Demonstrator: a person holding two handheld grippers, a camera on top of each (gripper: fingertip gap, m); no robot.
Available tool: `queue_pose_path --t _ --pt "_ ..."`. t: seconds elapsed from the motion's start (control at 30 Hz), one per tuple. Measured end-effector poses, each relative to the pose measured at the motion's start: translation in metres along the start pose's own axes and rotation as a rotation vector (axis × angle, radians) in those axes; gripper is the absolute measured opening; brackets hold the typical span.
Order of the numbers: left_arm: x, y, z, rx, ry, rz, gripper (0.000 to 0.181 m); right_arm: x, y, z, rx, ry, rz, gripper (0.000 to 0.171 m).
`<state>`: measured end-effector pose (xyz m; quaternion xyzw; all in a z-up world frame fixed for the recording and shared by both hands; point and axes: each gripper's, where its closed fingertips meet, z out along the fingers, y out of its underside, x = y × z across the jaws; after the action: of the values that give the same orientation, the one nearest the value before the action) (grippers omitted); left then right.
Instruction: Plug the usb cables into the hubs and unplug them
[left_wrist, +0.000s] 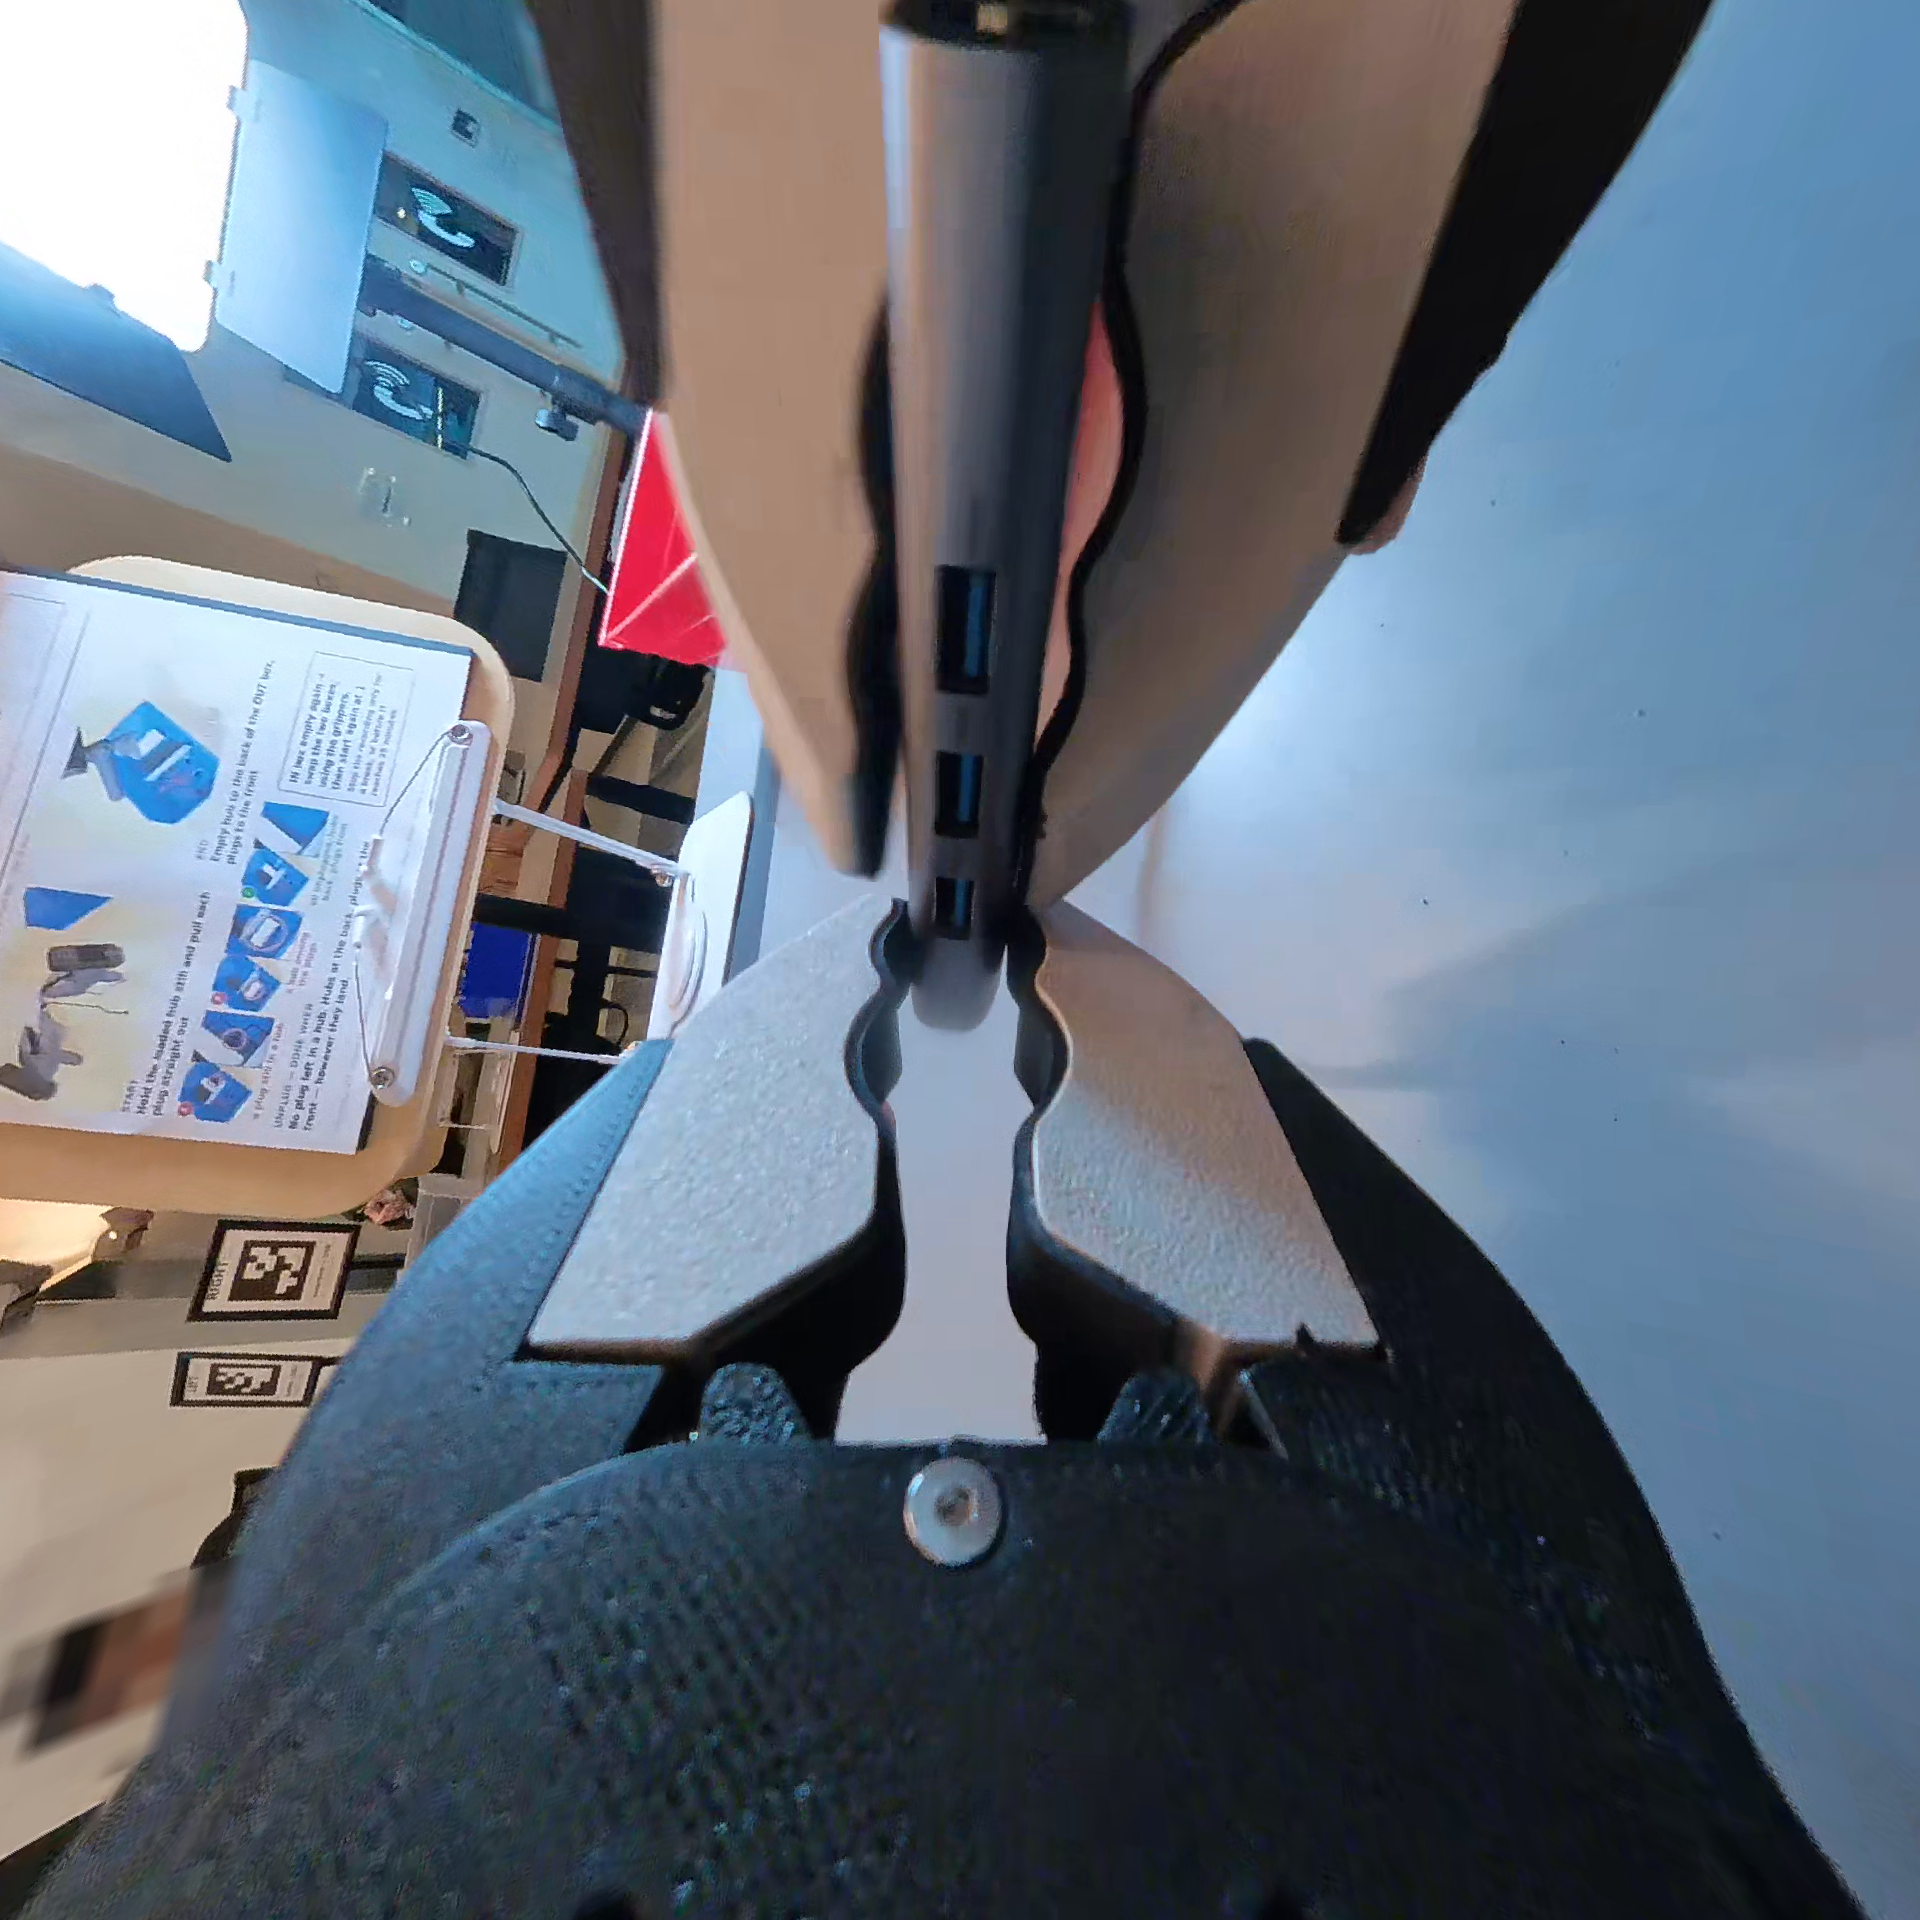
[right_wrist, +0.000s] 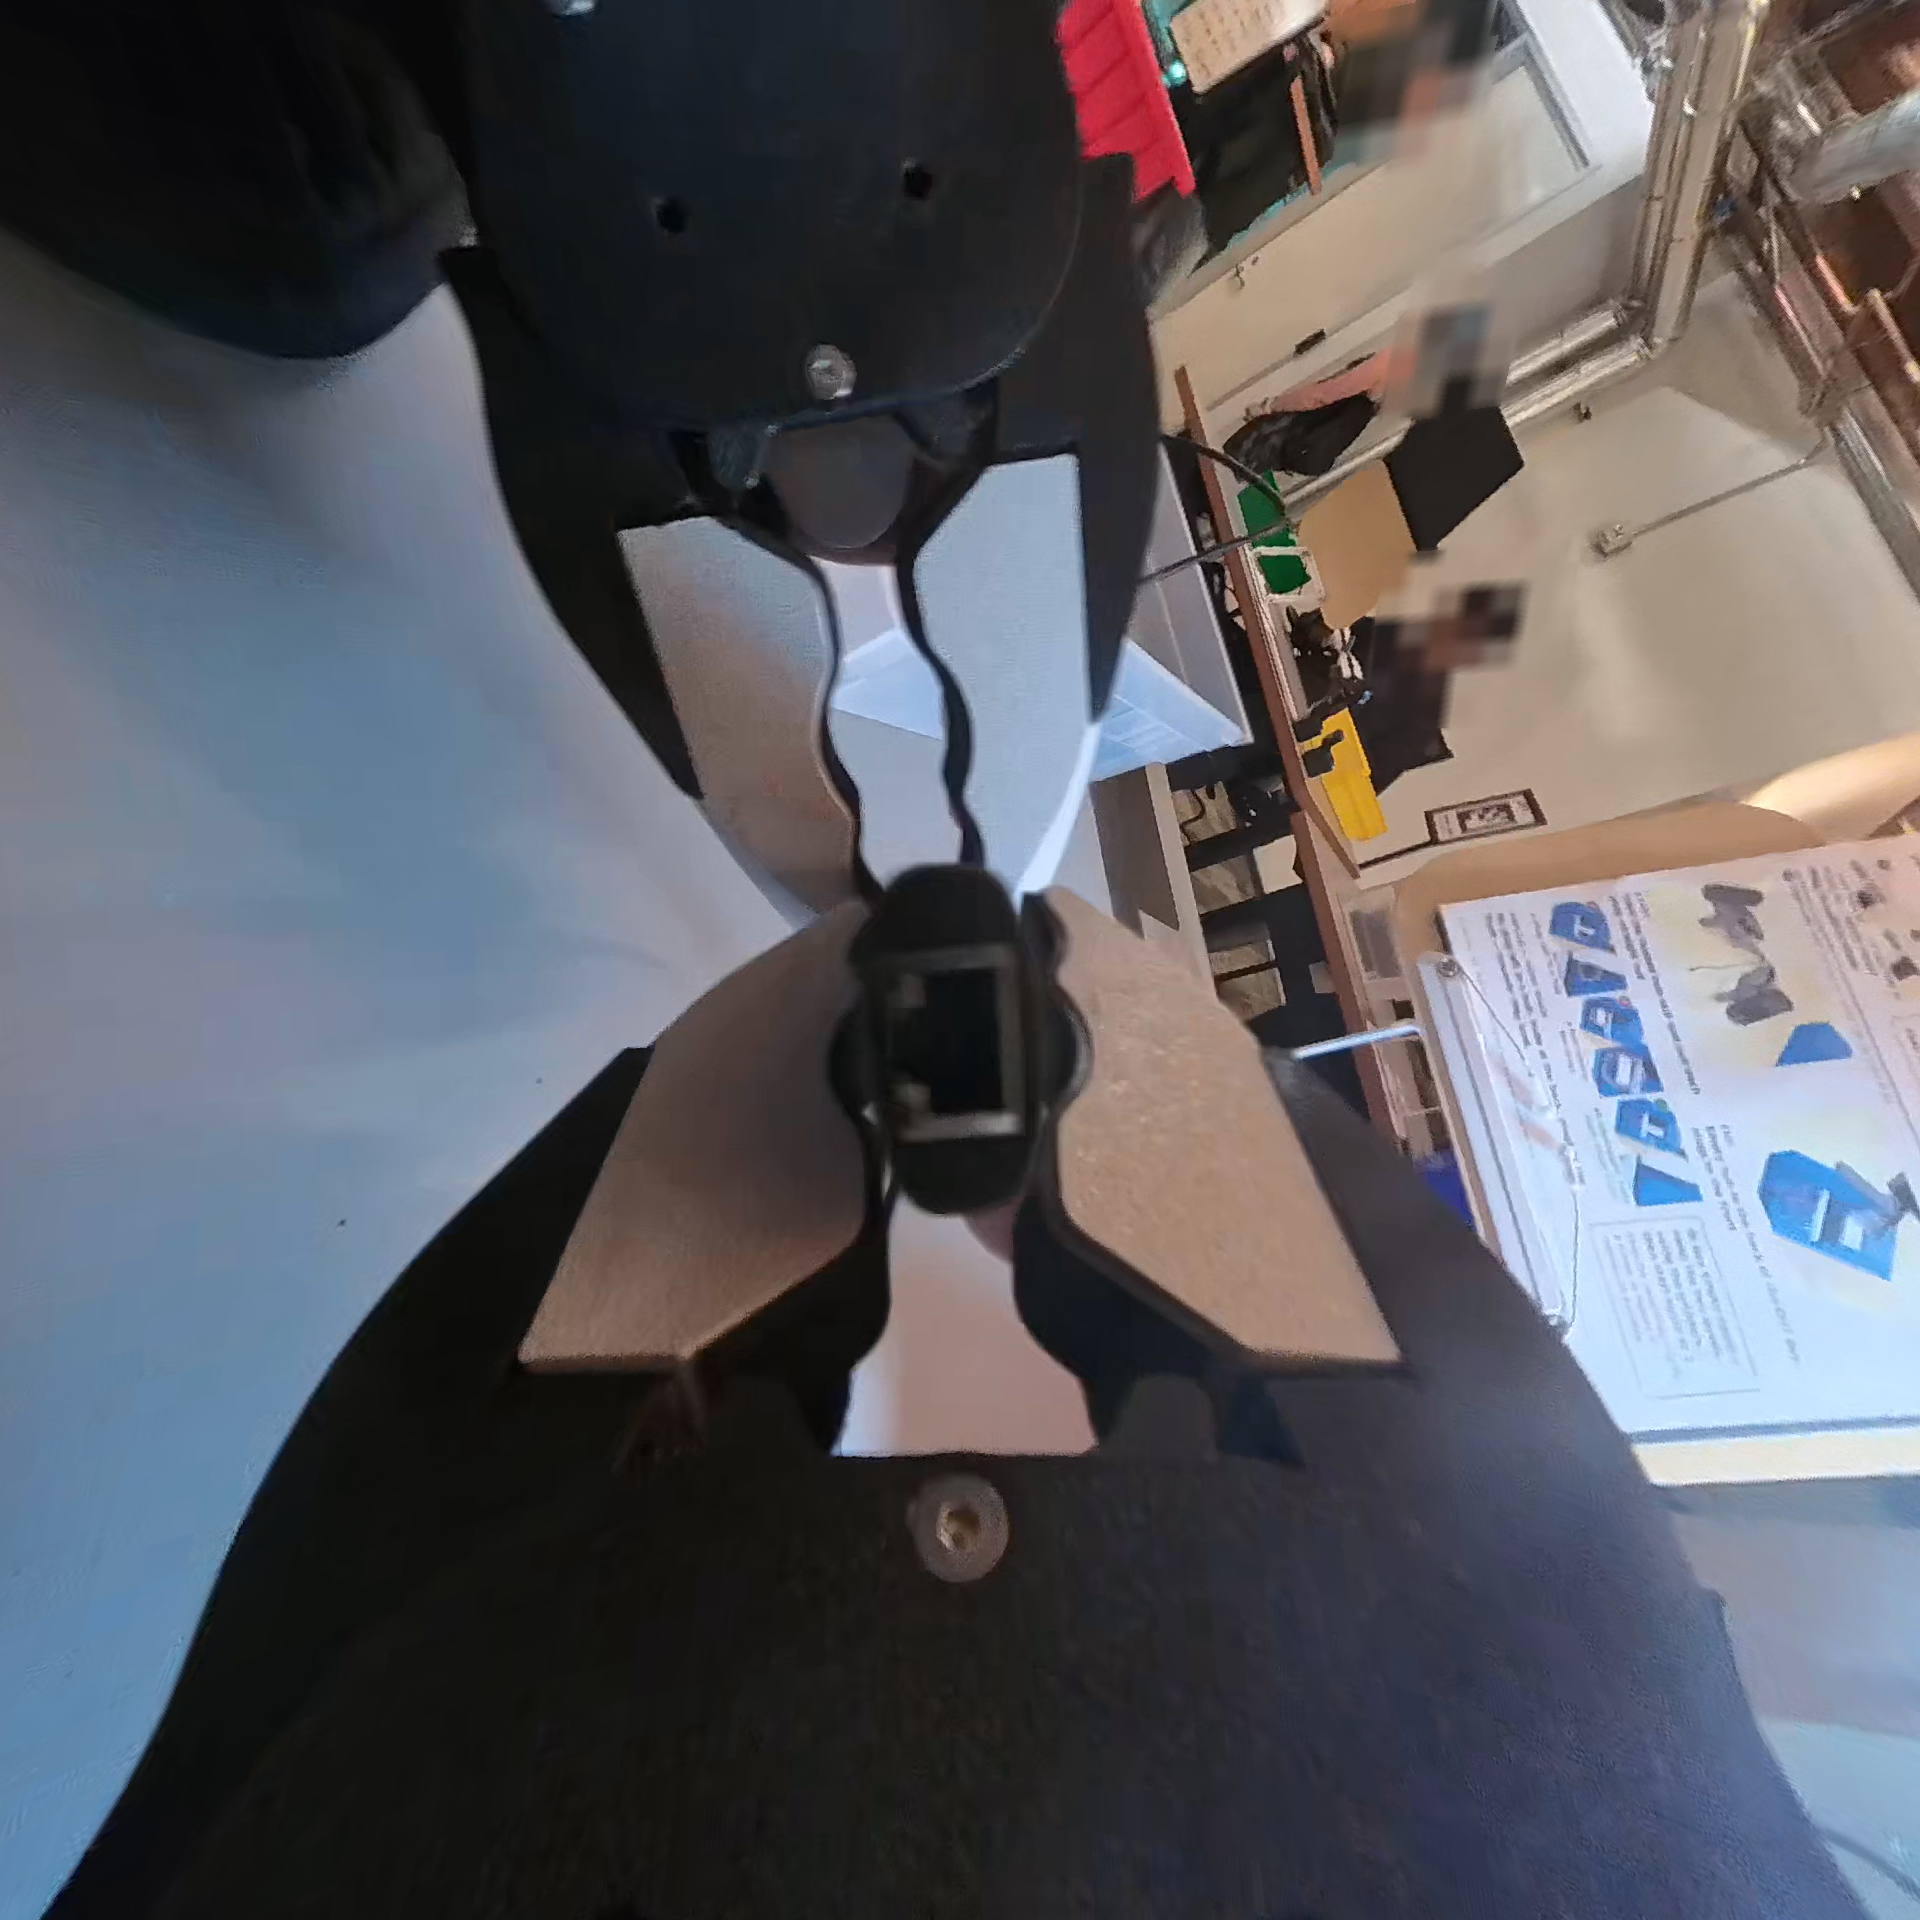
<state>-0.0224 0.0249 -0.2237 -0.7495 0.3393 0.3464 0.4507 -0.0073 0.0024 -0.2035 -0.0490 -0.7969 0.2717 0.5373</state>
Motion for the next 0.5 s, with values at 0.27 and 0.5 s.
queue_pose_path --t 0.27,0.5 --pt "-0.036 0.008 -0.024 0.101 0.029 -0.357 0.036 0.033 0.011 -0.015 0.007 0.114 0.013 0.018" --pt "-0.112 0.122 -0.098 -0.181 0.145 -0.745 0.028 0.090 0.041 -0.047 0.028 0.282 0.186 0.018"
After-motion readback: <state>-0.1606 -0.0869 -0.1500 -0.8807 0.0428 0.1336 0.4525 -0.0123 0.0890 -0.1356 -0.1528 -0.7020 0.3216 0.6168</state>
